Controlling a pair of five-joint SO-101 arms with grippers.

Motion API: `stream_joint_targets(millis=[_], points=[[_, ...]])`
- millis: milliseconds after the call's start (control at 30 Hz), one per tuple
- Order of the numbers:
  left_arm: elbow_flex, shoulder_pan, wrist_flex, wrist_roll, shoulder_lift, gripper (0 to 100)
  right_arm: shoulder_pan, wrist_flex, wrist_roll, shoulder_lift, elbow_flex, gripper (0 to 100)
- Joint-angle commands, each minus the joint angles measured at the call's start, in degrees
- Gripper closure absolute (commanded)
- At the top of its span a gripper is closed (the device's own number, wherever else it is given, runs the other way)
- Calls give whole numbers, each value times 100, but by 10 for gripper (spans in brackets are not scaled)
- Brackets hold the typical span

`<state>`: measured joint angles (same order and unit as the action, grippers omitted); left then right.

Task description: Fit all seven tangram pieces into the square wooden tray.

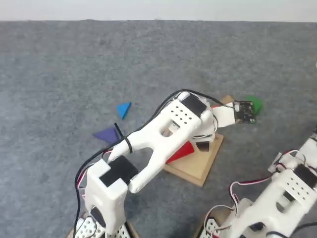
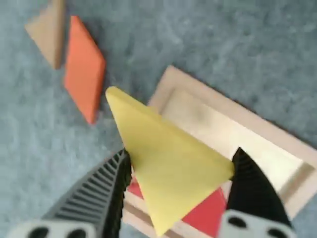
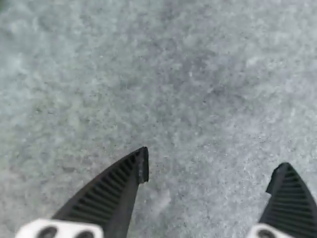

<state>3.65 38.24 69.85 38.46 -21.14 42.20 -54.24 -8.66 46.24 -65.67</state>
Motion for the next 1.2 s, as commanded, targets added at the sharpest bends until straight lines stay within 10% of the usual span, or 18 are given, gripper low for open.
stream_joint_targets(millis=[0, 467, 1167], points=[[57, 141, -229, 800, 404, 739, 119, -31, -53, 163, 334, 620], [-4, 510, -229, 2549, -413, 739, 242, 4, -62, 163, 343, 620], [233, 132, -519, 2734, -404, 603, 233, -31, -70, 163, 325, 620]])
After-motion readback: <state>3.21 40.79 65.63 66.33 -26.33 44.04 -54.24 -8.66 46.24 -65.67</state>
